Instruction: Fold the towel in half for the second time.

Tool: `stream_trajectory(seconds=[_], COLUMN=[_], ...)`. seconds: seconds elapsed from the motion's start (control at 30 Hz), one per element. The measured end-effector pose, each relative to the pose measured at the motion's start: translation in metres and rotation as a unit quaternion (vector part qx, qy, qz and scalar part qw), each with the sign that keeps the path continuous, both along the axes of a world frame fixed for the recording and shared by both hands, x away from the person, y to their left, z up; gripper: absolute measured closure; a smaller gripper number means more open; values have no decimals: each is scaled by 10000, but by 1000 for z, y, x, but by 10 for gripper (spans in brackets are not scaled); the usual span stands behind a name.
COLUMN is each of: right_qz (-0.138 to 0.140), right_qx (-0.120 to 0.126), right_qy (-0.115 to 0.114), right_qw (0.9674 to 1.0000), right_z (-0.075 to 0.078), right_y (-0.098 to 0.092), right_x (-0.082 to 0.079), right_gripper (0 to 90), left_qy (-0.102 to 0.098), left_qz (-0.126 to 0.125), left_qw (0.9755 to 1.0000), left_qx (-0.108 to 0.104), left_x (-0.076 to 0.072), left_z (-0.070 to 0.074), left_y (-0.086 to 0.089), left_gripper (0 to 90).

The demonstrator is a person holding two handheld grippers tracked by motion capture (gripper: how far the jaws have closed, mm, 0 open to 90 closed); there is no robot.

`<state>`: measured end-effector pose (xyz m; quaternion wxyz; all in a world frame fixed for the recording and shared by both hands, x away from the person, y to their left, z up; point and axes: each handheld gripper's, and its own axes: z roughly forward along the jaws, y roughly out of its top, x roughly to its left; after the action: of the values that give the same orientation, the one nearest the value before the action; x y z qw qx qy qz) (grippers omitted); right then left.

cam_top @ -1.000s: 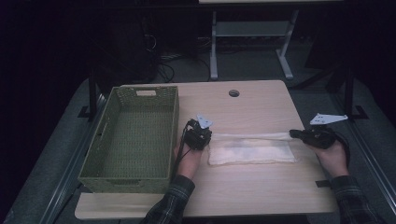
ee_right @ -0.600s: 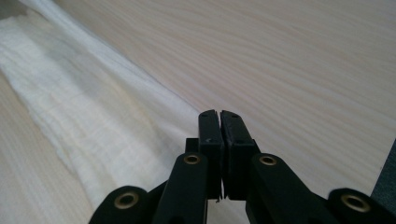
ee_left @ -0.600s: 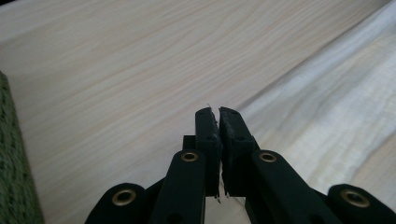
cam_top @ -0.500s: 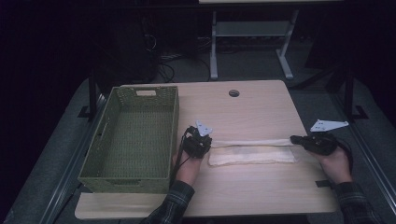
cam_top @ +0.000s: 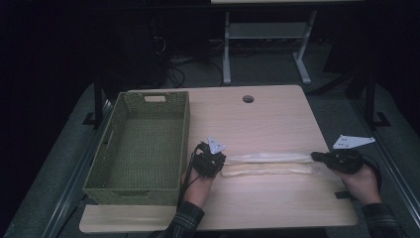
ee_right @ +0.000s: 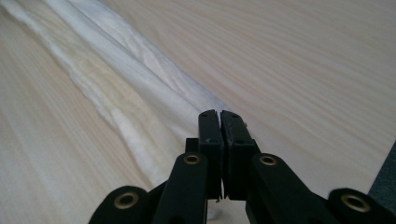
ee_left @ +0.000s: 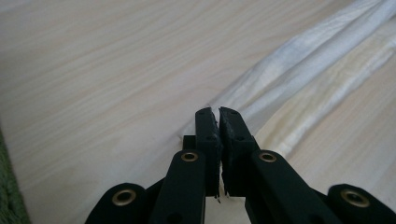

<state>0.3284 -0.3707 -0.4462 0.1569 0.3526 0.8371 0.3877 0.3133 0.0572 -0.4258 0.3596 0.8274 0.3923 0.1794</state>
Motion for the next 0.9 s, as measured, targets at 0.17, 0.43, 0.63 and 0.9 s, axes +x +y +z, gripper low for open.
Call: stream_trajectory(seconds=[0.17,0.43,0.63,0.9], right_qz=[45,104,131,84], right_qx=[-86,-123,-199,277], right_qy=[117,250,397,358], right_qw=[9999,9996,9989,9989], right_z=[-4,-10,-14,-1], right_y=[1,0,3,-1], right_x=[-8,-14,-13,-15], right_gripper=[878,877,869,690], left_qy=[72,318,452,321], left_qz=[-59,-178,-266,-255], left_qw=[9999,9990,9976,9991], left_qx=[94,244,449,132], left_x=[-5,-9,-8,-6], left_z=[-3,-14,-22,-11], left_y=[-1,-3,-6,-3], left_gripper=[865,865,855,585])
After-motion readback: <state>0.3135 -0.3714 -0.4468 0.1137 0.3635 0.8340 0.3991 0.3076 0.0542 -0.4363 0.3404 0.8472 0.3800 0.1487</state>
